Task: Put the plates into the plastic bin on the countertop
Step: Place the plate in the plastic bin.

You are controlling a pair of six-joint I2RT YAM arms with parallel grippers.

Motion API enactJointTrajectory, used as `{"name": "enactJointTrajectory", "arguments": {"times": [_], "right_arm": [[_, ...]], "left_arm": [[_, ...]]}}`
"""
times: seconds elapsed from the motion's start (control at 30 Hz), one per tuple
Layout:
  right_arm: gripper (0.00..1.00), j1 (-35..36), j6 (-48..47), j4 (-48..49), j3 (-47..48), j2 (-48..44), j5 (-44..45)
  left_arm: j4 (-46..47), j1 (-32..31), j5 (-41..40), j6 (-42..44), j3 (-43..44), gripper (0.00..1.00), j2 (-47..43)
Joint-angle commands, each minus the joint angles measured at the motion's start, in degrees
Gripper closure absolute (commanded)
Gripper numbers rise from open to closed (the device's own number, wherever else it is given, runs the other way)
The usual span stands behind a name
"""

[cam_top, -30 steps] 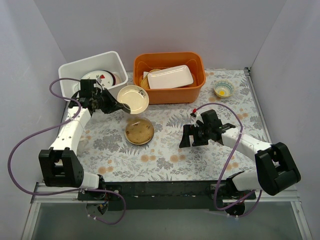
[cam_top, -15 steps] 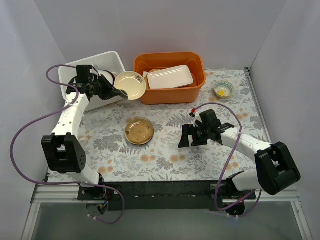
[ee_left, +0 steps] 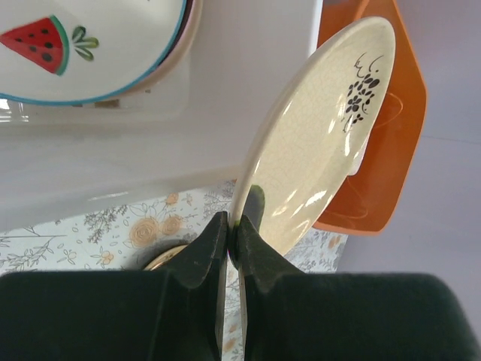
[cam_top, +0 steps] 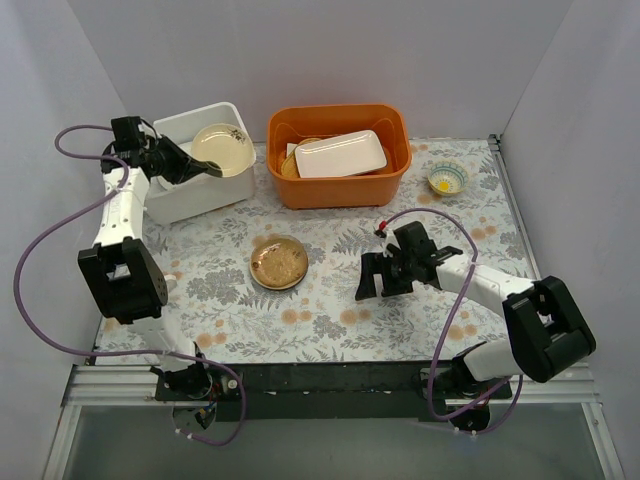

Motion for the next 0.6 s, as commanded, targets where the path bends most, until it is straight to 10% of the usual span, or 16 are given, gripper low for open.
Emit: {"name": "enactJointTrajectory", "arguments": {"times": [0.0, 0.57], "right_arm": [[0.02, 0.8, 0.1, 1.8, 2.4, 0.5, 0.5], [0.02, 2.4, 0.5, 2.6, 3.0, 3.5, 1.4]], "left_arm": [[-0.5, 2.3, 3.3, 0.4, 4.2, 1.00, 1.5], [1.0, 9.7, 4.3, -0.4, 11.7, 1.00, 12.0]]}}
